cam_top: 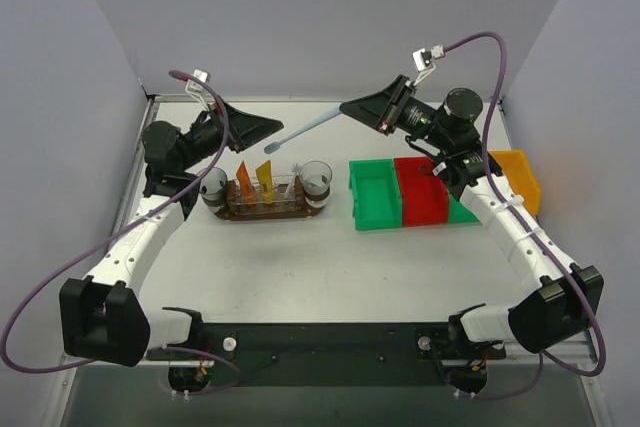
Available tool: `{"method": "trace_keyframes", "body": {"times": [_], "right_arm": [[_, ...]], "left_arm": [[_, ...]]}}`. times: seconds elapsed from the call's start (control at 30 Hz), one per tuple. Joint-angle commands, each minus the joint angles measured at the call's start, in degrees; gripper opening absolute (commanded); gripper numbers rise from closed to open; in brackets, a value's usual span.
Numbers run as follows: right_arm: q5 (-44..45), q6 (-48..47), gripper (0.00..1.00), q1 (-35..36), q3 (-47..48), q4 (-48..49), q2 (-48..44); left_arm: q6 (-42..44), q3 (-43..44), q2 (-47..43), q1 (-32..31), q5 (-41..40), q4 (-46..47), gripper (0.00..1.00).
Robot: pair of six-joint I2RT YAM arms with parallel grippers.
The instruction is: Prepare toiletry sets of a toothbrush and toothpaste on the tray
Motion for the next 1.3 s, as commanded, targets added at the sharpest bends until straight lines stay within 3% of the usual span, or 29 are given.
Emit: {"method": "trace_keyframes", "body": {"times": [0.0,0.2,0.37,0.87,1.27], "right_arm": [[4.04,2.39,0.0,-0.82,-0.4,10.8,-2.6],[4.66,5.03,0.0,-1.87,-0.84,14.32,-2.33],[4.66,4.59,0.0,-1.96,-1.01,13.19,-2.59],[3.25,6.7,0.0,-2.05,-1.02,14.06,-0.4],[2.81,6.61,0.0,-1.96,-1.45,13.54,0.39]], "left_arm": [[-10.7,-3.04,-1.8,0.68,-5.13,10.87,0.87],[-13.09,-6.2,-2.5,0.77,-6.01,12.9,0.87],[-14.23,-5.68,-1.54,0.68,-5.31,13.96,0.73],[-18.8,-3.22,3.47,-1.08,-2.93,20.02,0.66],[-19.16,-2.78,4.17,-1.61,-3.55,20.55,0.48]]}}
